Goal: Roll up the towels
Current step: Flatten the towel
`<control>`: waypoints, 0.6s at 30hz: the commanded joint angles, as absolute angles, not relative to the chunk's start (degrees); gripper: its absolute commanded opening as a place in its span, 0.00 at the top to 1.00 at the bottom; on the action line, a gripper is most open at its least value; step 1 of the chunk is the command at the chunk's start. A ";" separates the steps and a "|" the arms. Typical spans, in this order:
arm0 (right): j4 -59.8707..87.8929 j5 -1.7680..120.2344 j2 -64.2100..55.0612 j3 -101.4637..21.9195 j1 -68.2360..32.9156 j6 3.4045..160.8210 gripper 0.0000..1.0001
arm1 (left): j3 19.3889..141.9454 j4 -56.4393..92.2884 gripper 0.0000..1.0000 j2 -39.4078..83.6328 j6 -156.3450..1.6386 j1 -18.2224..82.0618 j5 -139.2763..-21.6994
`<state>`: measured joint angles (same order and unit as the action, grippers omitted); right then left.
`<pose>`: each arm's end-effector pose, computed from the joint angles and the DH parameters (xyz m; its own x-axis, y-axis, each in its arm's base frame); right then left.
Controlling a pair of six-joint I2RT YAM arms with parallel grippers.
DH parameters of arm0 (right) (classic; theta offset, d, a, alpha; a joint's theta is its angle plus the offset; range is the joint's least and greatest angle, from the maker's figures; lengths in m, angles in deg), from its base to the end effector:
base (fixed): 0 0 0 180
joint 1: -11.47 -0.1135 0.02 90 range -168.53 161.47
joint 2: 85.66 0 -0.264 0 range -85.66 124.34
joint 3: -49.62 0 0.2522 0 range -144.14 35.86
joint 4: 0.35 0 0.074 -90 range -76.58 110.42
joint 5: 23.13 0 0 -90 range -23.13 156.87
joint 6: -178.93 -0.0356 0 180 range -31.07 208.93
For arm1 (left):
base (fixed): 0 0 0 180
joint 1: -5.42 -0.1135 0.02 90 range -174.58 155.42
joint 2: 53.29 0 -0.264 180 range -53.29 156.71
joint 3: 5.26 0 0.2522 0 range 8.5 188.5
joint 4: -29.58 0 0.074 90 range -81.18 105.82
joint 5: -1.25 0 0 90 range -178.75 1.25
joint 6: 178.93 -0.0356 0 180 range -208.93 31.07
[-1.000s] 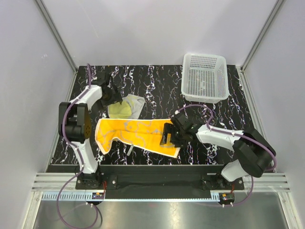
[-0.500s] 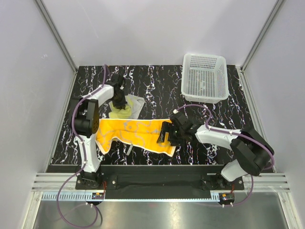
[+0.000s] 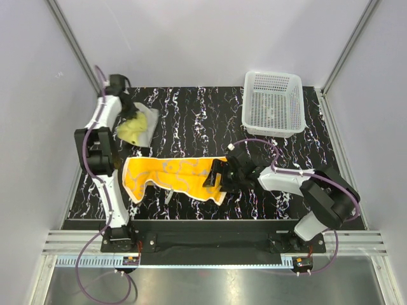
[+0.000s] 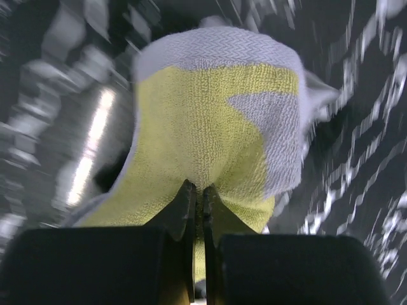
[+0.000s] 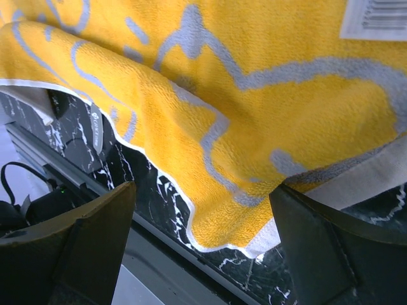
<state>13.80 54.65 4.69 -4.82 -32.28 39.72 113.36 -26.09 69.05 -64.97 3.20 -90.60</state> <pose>0.2084 0.2099 0.1462 -0.9478 0.1170 -0.2965 -0.0863 0.8012 0.5921 0.4683 0.0193 0.2259 -0.7635 -0.4358 -0.4766 -0.3996 0.8985 -0.1814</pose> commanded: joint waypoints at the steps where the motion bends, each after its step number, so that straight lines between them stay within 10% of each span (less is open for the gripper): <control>1: 20.01 57.21 12.42 0.09 -32.04 41.20 0.05 | 123.51 -24.62 1.00 71.06 -64.85 -3.08 -92.62; 4: 19.22 55.98 14.53 -0.61 -31.86 41.82 0.04 | 132.46 -24.43 1.00 76.42 -64.15 -5.38 -94.72; 6: 19.13 55.36 14.89 -0.96 -31.69 42.43 0.05 | 136.36 -24.61 0.45 80.11 -64.94 -5.65 -96.13; 9: 19.57 55.97 13.75 -0.70 -31.78 42.61 0.04 | 139.72 -25.13 0.06 81.18 -64.85 -5.65 -95.52; 18: 29.92 64.39 3.48 -1.67 -31.78 44.19 0.00 | 120.94 -29.87 0.05 57.65 -60.55 -5.39 -100.34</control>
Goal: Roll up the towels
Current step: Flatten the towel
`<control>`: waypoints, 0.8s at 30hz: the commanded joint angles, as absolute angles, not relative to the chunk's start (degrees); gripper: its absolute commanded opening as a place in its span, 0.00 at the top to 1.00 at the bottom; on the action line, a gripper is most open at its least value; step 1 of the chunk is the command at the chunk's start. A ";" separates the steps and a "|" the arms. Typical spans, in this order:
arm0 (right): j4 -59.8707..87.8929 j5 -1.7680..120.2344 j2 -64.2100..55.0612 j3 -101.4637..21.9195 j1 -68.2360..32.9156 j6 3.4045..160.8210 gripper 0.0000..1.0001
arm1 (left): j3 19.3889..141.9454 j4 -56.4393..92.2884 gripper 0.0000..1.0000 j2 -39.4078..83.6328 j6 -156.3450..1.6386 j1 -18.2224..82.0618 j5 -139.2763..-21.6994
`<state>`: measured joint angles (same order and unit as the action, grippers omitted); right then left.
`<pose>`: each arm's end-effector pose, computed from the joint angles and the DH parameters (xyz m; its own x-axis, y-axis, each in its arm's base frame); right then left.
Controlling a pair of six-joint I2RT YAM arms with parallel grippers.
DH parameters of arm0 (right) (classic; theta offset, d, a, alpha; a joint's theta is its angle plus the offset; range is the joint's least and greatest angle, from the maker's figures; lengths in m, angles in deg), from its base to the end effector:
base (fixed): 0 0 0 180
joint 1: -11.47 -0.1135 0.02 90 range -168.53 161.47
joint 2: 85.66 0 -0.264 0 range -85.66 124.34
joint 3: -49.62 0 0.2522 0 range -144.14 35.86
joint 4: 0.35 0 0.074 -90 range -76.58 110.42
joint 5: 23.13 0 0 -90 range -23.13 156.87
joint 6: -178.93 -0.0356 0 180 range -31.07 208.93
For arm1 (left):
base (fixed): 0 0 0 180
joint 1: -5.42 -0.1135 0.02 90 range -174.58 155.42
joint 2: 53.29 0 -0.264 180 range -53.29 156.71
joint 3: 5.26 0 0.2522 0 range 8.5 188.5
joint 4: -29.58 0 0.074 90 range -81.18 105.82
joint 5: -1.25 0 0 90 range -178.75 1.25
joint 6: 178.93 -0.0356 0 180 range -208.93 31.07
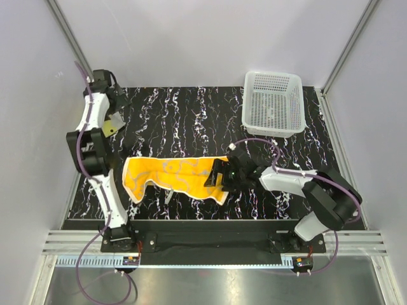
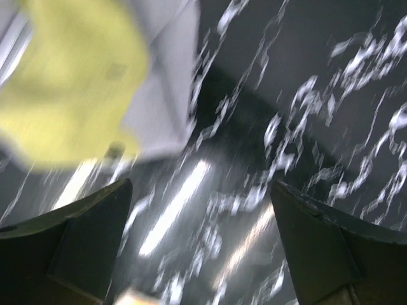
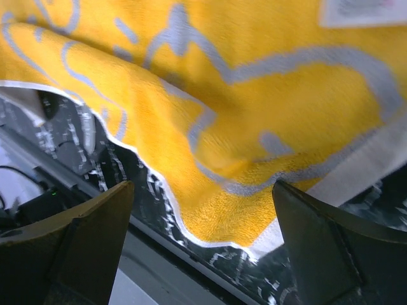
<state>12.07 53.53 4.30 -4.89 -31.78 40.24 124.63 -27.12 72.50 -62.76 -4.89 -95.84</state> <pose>0.2115 0.2103 0.1507 -0.9421 0.1172 -0.3143 -0.1088 0.7795 0.6168 0.4836 0.0924 0.2588 -0.5906 -0.5523 -0.5884 -0.5703 0.8015 -0.1799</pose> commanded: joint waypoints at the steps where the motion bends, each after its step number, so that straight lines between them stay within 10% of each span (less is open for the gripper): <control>1: 30.90 65.20 1.20 -1.49 -31.78 44.19 0.00 | 115.08 -32.41 0.07 54.58 -59.76 -5.39 -101.05; 15: 39.95 63.09 -23.75 7.56 -31.78 35.76 0.00 | 45.12 -20.24 0.18 2.72 -45.44 -8.56 -66.35; 24: 44.97 66.17 -29.50 7.12 -31.78 34.70 0.00 | 35.49 -20.40 0.28 -6.54 -41.83 0.12 -67.04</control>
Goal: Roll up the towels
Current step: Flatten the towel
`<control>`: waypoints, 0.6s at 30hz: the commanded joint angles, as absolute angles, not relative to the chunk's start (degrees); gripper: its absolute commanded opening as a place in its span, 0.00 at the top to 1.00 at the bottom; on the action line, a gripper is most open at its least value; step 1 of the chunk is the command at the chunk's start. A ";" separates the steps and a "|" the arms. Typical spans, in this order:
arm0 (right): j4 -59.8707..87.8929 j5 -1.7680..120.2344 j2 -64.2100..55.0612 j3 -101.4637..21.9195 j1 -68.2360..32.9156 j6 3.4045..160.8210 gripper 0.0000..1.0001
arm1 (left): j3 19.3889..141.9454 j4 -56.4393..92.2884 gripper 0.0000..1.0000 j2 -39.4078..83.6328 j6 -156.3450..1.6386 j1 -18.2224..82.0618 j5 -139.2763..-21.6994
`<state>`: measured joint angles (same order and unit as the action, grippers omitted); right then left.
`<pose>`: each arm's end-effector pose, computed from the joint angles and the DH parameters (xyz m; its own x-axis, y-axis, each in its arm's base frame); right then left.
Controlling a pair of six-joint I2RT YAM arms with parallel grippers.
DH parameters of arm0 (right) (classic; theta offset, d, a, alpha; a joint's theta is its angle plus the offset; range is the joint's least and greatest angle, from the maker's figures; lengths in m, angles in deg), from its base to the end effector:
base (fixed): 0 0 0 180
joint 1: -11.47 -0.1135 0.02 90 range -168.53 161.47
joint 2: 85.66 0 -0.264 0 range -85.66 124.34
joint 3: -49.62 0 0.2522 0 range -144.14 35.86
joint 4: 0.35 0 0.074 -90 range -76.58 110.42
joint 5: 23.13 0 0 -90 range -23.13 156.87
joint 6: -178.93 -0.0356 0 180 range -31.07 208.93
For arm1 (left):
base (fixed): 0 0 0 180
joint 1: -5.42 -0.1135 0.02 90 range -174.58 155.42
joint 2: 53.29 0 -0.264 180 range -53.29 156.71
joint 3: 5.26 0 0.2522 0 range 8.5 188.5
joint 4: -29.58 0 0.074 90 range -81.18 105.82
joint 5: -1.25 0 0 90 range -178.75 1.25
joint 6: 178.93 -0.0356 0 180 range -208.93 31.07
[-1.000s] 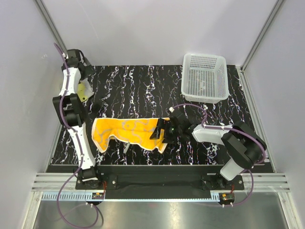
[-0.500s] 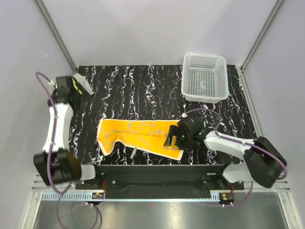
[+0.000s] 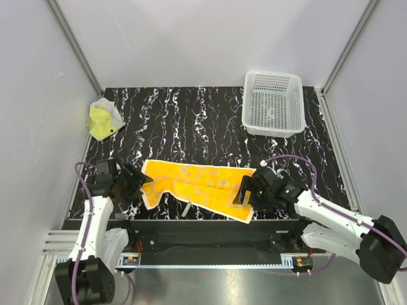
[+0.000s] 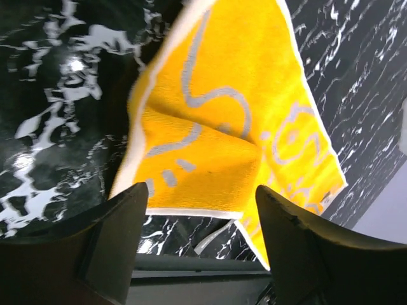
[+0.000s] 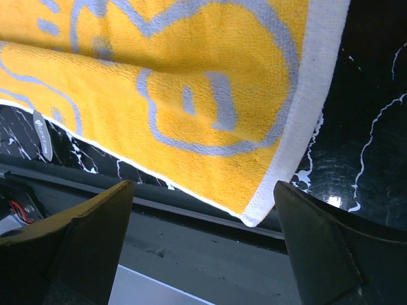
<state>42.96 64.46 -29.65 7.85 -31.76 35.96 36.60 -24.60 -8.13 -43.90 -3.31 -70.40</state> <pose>0.1270 0.1214 0.1779 -0.9297 0.2207 -0.2948 0.0688 0.8905 0.4497 0.1436 0.0107 0.1953 -0.6054 -0.7723 -0.1921 -0.5732 0.5906 -0.5679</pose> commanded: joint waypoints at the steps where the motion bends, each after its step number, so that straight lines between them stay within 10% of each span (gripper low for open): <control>1: 44.79 66.08 -29.15 7.03 -31.78 34.61 0.00 | 35.31 -20.04 0.31 -5.23 -41.21 1.19 -67.04; 18: 45.50 67.93 -24.85 4.22 -31.78 36.37 0.00 | 37.26 -28.04 0.35 -12.95 -34.81 14.54 -86.10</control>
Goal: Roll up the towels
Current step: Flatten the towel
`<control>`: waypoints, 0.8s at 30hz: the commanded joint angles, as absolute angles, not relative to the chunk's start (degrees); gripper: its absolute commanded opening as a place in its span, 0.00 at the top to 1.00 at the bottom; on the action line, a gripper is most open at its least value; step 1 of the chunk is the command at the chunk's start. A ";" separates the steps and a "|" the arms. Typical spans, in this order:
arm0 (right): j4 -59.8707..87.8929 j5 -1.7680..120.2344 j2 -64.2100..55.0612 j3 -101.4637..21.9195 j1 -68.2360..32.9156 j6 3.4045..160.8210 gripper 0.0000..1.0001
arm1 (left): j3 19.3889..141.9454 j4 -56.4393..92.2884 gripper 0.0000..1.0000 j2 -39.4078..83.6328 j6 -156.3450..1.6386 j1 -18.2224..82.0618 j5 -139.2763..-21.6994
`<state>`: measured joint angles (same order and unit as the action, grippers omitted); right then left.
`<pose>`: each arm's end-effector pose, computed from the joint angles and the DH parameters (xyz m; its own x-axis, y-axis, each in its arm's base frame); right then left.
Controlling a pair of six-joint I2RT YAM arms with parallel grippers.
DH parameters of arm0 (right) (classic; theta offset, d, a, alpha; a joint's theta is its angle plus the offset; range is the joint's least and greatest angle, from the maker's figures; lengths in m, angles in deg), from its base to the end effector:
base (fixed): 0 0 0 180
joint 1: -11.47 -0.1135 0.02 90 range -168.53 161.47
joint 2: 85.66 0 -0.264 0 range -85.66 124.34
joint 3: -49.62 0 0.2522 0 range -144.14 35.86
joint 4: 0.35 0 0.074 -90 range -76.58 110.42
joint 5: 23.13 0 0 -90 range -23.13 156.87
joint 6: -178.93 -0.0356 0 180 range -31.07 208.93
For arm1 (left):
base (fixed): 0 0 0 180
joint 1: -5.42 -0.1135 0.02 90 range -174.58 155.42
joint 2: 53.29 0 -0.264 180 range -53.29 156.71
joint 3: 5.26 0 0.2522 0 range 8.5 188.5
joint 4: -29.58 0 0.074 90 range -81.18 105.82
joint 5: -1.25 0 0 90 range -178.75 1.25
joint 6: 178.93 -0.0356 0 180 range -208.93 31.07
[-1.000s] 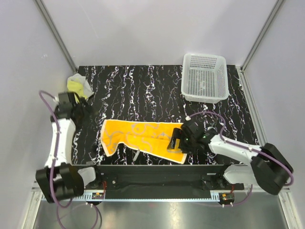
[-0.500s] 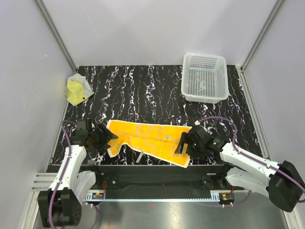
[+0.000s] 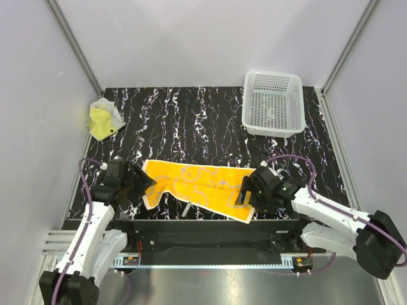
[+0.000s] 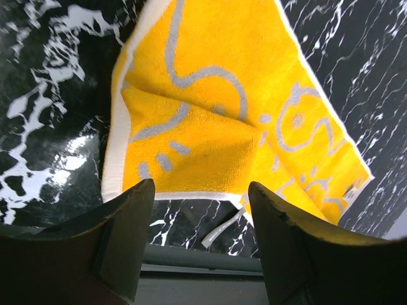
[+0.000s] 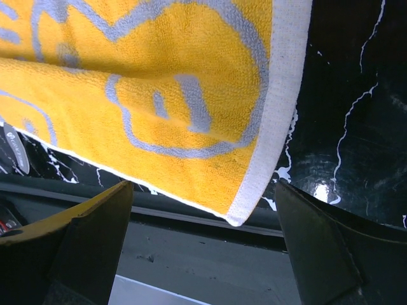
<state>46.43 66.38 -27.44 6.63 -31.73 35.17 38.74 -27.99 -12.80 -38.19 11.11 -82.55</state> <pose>0.1279 0.1205 0.1749 -0.9350 0.2284 -0.2714 0.1128 0.9168 0.3830 0.1341 -0.0172 0.2118 -0.6350 -0.7103 -0.3037 -0.5215 0.6842 -0.5098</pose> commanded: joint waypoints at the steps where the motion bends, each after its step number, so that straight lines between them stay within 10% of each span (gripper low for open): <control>1: 45.32 67.84 -24.05 3.96 -31.69 36.98 0.00 | 36.54 -28.12 0.35 -11.91 -32.01 16.30 -87.68; 24: 38.03 64.68 -10.87 2.38 -31.60 41.20 0.00 | 31.17 -28.57 0.30 -5.22 -24.42 30.73 -106.15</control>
